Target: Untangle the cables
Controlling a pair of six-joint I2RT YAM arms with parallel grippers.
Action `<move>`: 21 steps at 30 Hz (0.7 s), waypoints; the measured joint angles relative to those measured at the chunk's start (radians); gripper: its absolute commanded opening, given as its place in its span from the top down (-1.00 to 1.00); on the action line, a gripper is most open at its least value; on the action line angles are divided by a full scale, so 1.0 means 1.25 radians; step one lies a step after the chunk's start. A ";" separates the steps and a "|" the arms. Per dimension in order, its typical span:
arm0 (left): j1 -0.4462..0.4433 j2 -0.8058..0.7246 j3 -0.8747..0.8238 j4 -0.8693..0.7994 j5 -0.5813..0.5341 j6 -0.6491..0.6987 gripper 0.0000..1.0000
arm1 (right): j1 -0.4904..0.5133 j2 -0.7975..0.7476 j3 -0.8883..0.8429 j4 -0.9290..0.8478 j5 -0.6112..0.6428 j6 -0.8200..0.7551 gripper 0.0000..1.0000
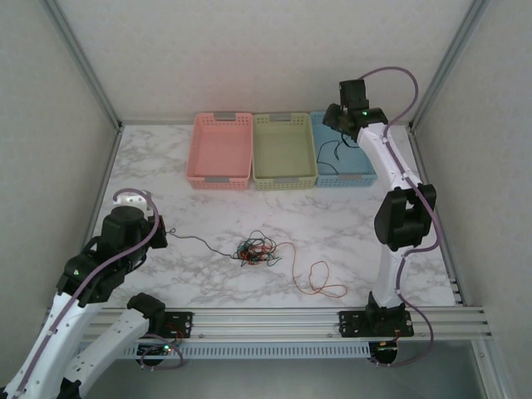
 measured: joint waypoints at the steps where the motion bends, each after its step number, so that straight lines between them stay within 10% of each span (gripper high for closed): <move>1: 0.000 0.000 0.000 0.000 0.000 0.000 1.00 | 0.000 0.001 0.000 0.003 -0.001 0.000 0.04; 21: 0.005 0.005 -0.004 0.001 0.012 0.000 1.00 | 0.001 0.102 -0.089 -0.046 -0.075 0.001 0.69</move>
